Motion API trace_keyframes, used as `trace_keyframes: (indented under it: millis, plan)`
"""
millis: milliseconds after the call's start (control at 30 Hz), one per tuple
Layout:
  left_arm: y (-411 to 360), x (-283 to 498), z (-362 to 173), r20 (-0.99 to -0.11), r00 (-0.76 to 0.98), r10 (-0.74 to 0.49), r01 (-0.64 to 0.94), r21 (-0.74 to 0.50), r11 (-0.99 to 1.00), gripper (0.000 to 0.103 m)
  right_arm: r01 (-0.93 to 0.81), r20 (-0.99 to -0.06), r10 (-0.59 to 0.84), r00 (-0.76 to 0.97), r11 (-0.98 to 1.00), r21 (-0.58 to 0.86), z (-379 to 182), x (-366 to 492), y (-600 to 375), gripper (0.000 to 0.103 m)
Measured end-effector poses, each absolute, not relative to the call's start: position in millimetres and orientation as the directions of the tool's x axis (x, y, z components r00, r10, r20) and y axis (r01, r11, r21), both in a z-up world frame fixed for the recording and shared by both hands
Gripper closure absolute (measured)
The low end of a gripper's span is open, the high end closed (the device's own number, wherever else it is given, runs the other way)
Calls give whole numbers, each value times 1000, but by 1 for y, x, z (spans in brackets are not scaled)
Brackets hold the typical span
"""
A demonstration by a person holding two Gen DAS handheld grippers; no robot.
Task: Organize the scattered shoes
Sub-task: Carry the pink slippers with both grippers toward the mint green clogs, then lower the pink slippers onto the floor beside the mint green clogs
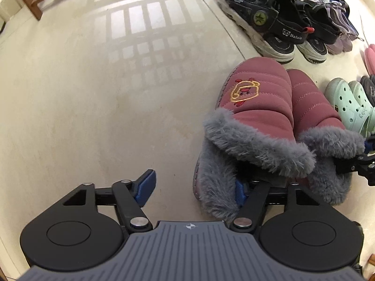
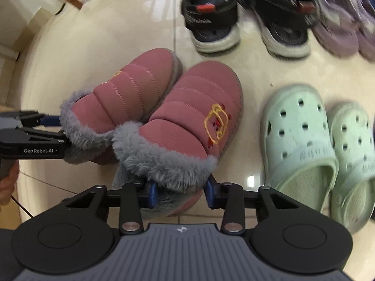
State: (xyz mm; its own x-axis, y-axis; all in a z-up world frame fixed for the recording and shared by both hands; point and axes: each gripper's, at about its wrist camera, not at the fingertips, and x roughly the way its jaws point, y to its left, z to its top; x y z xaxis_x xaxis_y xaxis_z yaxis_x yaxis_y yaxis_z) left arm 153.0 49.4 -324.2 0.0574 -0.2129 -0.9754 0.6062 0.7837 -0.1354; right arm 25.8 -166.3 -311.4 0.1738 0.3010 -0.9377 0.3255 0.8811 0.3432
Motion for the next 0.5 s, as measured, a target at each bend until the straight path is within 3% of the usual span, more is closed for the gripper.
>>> trace_keyframes:
  millis: [233,500]
  plan:
    - [45,146,-334,-974,-26,-223,558,-199,806,60,348,-930,335,149,863,366,-316,20,-153,61]
    - [26,120,-336,-958,-124,-259,609,-280,742,62,359,-928,336,160,856,372,-314,21,-159,62]
